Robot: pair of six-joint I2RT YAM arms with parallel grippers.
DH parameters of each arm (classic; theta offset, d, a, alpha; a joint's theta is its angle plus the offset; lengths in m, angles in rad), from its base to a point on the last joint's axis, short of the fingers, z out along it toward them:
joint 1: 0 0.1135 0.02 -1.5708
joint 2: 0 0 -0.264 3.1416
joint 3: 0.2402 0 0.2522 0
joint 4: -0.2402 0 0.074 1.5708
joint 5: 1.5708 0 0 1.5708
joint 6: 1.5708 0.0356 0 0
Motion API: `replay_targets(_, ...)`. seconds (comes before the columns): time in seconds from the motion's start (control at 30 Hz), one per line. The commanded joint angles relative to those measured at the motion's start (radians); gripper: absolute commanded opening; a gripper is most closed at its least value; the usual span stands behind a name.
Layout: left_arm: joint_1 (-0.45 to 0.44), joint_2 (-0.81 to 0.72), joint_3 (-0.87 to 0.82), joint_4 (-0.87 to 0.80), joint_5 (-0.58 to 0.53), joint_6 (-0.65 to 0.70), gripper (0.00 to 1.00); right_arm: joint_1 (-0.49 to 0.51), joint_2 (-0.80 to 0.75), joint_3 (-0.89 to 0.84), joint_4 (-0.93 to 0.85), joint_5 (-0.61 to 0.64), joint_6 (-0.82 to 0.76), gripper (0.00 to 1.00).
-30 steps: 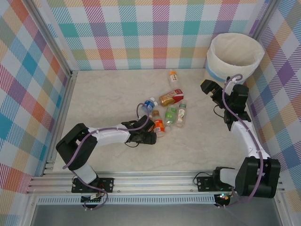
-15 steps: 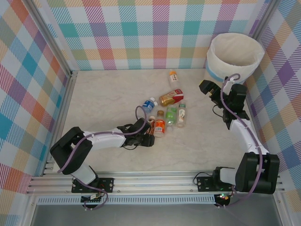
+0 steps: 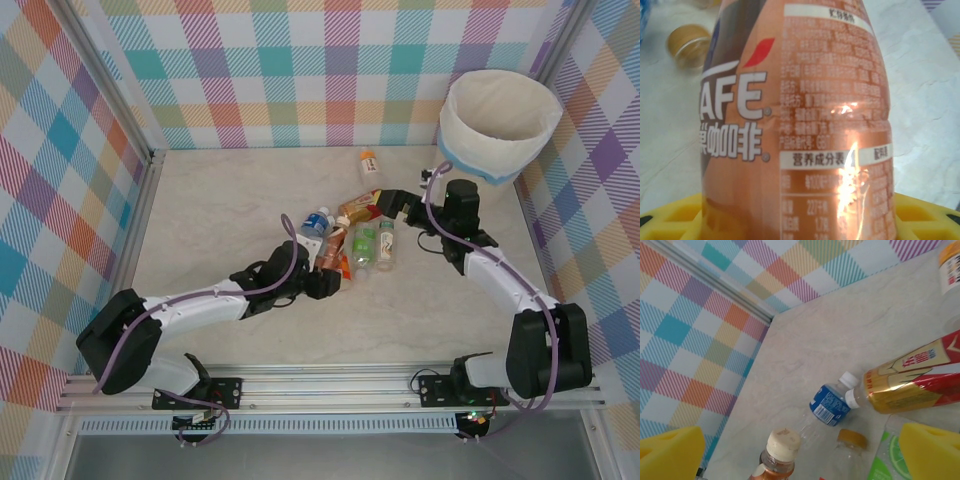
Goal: Put the plastic bottles in the bin
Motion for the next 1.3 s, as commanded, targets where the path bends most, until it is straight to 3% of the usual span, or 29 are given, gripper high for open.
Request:
replay_targets(0.0,-0.010,0.043,0.062,0.114,0.071,0.031,0.49,0.046,0.033,0.031,0.001,-0.074,0.013,1.00)
replay_targets(0.13,-0.009,0.079,0.083,0.172,0.078,0.034,0.49,0.098,0.049,0.035,-0.068,0.034,0.002,1.00)
replay_targets(0.27,-0.010,0.098,0.093,0.204,0.078,0.038,0.49,0.100,0.095,0.021,0.017,-0.006,0.085,0.99)
replay_targets(0.77,-0.010,0.176,0.155,0.208,0.101,0.018,0.51,0.116,0.227,0.093,0.155,-0.154,0.151,0.54)
replay_targets(0.9,-0.010,0.188,0.176,0.191,0.107,0.012,0.53,0.116,0.211,0.085,0.151,-0.124,0.137,0.45)
replay_targets(1.1,-0.009,0.157,0.140,0.207,0.075,-0.031,0.74,0.116,0.166,0.077,0.100,-0.054,0.087,0.35)
replay_targets(1.27,0.016,0.115,0.107,0.216,0.076,-0.066,0.89,0.114,0.119,0.077,0.061,0.025,0.047,0.33)
